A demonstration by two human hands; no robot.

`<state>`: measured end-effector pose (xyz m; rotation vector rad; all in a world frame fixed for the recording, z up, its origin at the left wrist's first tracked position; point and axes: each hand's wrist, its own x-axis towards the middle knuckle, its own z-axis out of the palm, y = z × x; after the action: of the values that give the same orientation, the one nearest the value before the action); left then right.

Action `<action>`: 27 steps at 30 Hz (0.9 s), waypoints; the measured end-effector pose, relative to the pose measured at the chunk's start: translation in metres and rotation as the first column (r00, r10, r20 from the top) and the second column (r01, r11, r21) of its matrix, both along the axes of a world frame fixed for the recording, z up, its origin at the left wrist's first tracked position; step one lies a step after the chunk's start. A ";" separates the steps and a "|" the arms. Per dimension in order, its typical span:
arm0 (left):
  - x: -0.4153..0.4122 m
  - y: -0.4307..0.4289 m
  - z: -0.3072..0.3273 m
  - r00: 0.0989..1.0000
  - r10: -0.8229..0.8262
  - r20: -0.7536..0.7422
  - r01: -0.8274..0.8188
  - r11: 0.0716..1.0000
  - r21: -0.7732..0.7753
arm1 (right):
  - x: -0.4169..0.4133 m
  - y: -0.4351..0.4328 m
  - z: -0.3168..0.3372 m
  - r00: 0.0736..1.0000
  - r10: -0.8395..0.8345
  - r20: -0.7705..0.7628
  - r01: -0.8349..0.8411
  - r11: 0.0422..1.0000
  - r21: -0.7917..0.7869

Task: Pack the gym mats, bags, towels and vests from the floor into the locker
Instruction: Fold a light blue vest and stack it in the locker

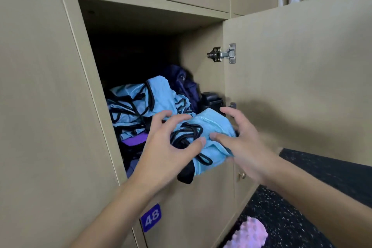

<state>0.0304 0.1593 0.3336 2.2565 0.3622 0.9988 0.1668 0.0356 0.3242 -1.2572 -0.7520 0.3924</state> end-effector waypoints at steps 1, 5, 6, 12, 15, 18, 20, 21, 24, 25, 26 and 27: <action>0.000 0.004 0.002 0.999 0.050 -0.020 -0.048 0.997 0.061 | 0.004 0.009 0.004 1.000 0.001 -0.006 -0.001 1.000 0.016; 0.012 0.019 0.011 0.981 0.194 -0.022 -0.182 0.950 0.255 | 0.022 0.042 0.024 0.999 0.040 -0.006 -0.039 0.996 0.074; 0.017 0.023 0.015 0.976 0.217 -0.001 -0.209 0.942 0.262 | 0.026 0.050 0.031 0.999 0.053 -0.002 -0.052 0.995 0.088; 0.041 0.050 0.050 0.894 0.434 0.112 -0.446 0.840 0.309 | 0.047 0.099 0.071 0.988 0.154 0.026 -0.157 0.967 0.203; 0.053 0.066 0.069 0.837 0.521 0.168 -0.546 0.779 0.309 | 0.055 0.133 0.094 0.977 0.213 0.008 -0.207 0.939 0.274; 0.070 0.088 0.084 0.751 0.646 0.139 -0.656 0.702 0.277 | 0.066 0.179 0.104 0.983 0.170 0.074 -0.183 0.955 0.232; 0.082 0.104 0.083 0.694 0.719 0.037 -0.703 0.666 0.249 | 0.078 0.205 0.097 0.936 0.035 0.350 -0.055 0.997 0.047; 0.087 0.111 0.078 0.674 0.738 -0.019 -0.716 0.660 0.229 | 0.084 0.211 0.091 0.868 -0.005 0.497 0.010 1.000 -0.008; 0.095 0.126 0.060 0.650 0.759 -0.037 -0.734 0.640 0.228 | 0.097 0.220 0.073 0.679 0.003 0.734 0.053 0.997 -0.054; 0.096 0.129 0.056 0.644 0.765 -0.017 -0.741 0.629 0.234 | 0.098 0.223 0.068 0.646 0.032 0.762 0.050 0.995 -0.085; 0.097 0.132 0.052 0.637 0.771 -0.010 -0.748 0.622 0.232 | 0.100 0.226 0.065 0.638 0.068 0.767 0.041 0.992 -0.122; 0.099 0.136 0.049 0.630 0.776 -0.019 -0.755 0.618 0.222 | 0.100 0.230 0.062 0.643 0.099 0.760 0.032 0.987 -0.155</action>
<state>0.1292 0.2952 0.3822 2.3494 1.4482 1.3581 0.2671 0.2658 0.3860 -1.5711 -1.5016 -0.0988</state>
